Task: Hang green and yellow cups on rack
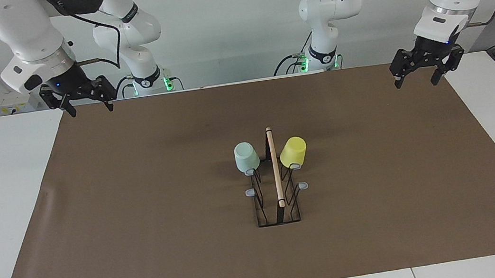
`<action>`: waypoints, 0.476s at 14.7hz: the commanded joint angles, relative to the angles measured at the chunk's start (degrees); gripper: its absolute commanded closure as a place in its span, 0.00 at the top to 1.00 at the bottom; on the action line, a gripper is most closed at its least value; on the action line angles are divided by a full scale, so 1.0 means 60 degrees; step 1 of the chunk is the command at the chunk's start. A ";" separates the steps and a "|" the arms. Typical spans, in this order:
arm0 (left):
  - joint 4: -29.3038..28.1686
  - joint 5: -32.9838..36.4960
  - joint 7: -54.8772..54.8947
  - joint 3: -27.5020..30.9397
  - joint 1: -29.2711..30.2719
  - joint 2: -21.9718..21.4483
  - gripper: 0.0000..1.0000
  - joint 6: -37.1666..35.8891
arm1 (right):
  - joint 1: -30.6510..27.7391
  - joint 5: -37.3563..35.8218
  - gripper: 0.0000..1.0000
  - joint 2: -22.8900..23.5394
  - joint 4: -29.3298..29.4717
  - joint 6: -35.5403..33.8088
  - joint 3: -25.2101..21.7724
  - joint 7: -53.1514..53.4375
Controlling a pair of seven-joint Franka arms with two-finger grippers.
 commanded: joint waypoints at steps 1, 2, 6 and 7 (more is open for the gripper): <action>-0.0083 -0.0024 0.0024 0.0008 0.0024 -0.0348 1.00 -0.0665 | -0.0083 0.0074 1.00 -0.0121 -0.0109 -0.0105 0.0017 -0.0235; -0.0186 -0.0024 0.0023 0.0008 0.0024 -0.0480 1.00 -0.0986 | -0.0083 0.0074 1.00 -0.0121 -0.0109 -0.0091 0.0017 -0.0235; -0.0421 -0.0024 0.0141 0.0008 0.0024 -0.0554 1.00 -0.1033 | -0.0083 0.0074 1.00 -0.0121 -0.0109 -0.0105 0.0017 -0.0235; -0.0421 -0.0024 0.0141 0.0008 0.0024 -0.0554 1.00 -0.1033 | -0.0083 0.0074 1.00 -0.0121 -0.0109 -0.0105 0.0017 -0.0235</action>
